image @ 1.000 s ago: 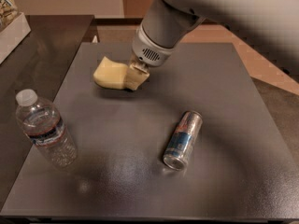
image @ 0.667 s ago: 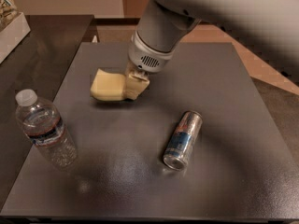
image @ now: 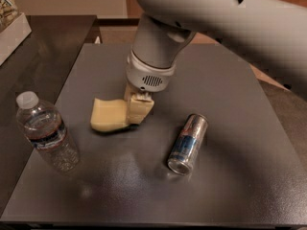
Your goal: Move sponge near water bottle
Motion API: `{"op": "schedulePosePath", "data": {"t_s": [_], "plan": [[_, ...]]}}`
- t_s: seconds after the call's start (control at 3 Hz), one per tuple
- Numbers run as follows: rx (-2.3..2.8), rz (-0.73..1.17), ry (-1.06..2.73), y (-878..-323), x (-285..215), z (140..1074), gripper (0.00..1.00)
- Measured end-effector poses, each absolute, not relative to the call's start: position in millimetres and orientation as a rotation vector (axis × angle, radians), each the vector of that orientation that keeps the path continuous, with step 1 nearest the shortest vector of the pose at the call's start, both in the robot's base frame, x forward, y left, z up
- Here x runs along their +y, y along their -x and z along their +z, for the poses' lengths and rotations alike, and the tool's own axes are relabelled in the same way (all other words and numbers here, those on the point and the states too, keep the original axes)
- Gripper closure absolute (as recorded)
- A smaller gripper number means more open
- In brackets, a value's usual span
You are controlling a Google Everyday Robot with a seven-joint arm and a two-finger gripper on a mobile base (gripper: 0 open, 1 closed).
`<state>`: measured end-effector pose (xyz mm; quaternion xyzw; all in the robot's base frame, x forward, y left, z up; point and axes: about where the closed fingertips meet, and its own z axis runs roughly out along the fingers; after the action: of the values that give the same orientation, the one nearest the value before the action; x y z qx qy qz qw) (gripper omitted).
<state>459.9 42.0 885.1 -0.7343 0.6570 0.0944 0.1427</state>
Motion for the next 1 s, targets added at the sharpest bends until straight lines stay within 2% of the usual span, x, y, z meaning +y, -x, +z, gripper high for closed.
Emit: {"op": "schedulePosePath", "data": {"t_s": [0.33, 0.67, 1.0], "plan": [[1.868, 0.279, 2.195, -439.5, 42.4, 877.6, 1.00], [1.856, 0.278, 2.238, -425.0, 46.0, 873.8, 0.83], [1.859, 0.278, 2.264, -418.3, 50.5, 868.3, 0.60]]}}
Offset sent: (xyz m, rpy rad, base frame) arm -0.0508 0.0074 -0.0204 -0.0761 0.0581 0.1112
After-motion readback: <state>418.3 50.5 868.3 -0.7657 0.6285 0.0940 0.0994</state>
